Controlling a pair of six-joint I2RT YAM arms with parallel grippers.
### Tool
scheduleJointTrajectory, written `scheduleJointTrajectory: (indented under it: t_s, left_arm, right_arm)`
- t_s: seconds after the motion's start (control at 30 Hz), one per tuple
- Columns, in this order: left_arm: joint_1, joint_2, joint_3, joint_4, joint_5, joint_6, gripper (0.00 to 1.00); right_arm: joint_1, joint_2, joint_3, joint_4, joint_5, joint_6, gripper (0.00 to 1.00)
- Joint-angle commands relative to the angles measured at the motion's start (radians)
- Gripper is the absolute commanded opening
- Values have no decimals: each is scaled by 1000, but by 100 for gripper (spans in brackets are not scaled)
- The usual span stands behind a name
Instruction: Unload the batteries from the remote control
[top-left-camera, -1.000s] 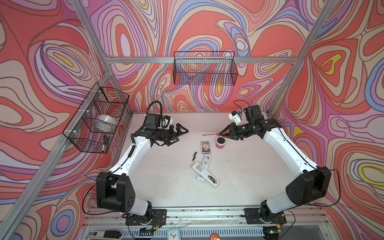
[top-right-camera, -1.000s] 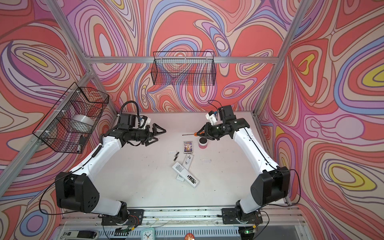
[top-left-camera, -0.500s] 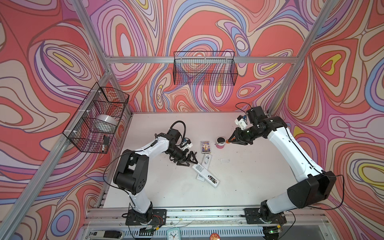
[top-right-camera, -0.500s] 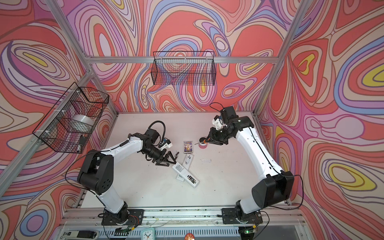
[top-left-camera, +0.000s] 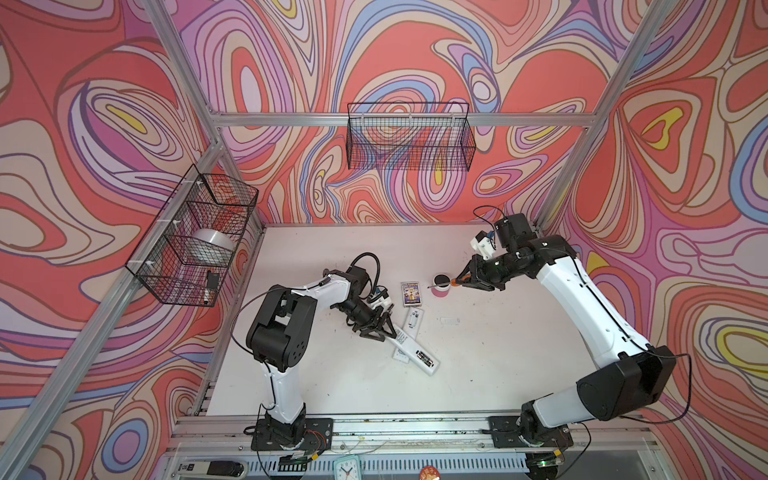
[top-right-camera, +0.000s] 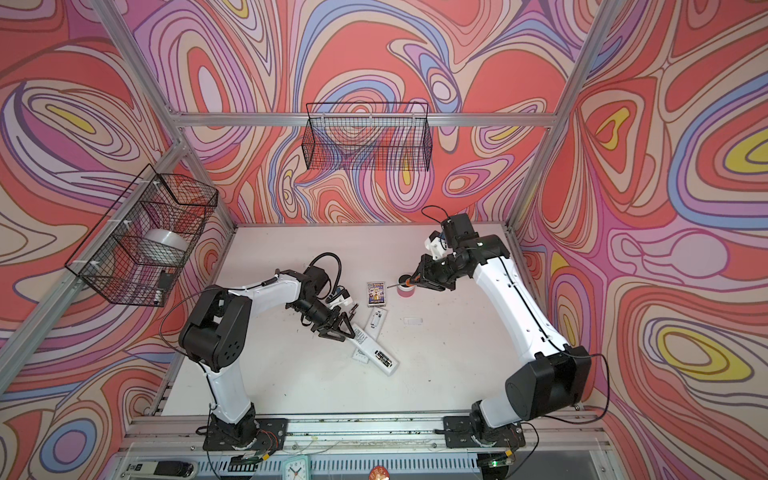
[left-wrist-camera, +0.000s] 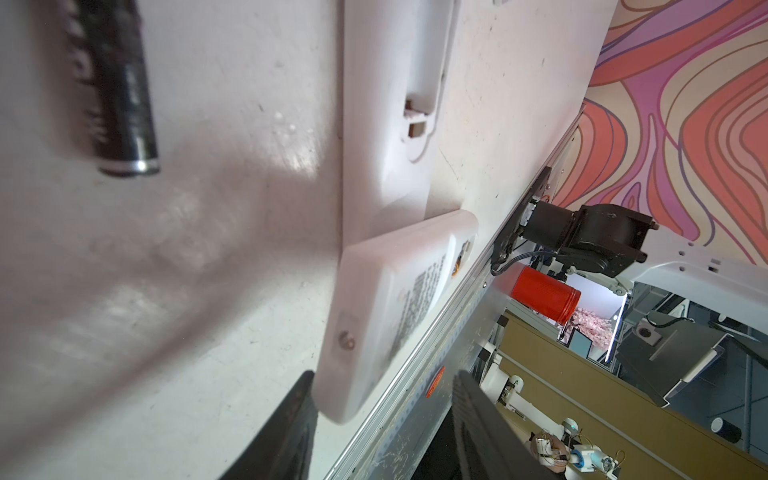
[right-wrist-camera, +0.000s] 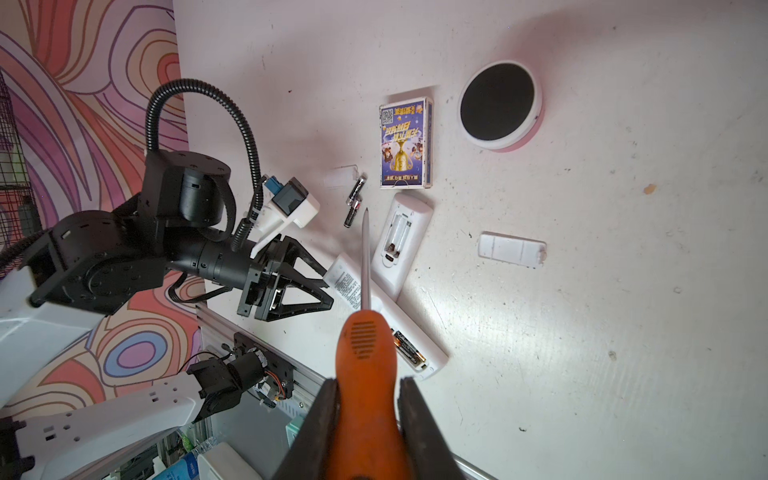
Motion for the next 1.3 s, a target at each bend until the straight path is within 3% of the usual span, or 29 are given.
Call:
scheduleJointTrajectory:
  t_s: [0.0, 0.37, 0.47, 0.57, 0.77, 1.27]
  left_arm:
    - [1, 21, 18, 25, 16, 15, 51]
    - [-1, 71, 44, 62, 71, -15, 32]
    - [-1, 78, 43, 70, 69, -22, 33]
    - [-1, 79, 37, 102, 52, -38, 41]
    - [-1, 108, 71, 149, 68, -80, 40]
    - [-7, 143, 100, 102, 69, -47, 36]
  right_arm:
    - [-2, -32, -11, 25, -22, 17, 8]
    - [-3, -44, -30, 18, -21, 19, 7]
    - [-3, -40, -25, 17, -23, 13, 7]
    - [-3, -34, -22, 23, -29, 12, 8]
    - [-3, -33, -21, 27, -33, 14, 7]
    - [-3, -29, -25, 44, -33, 32, 7]
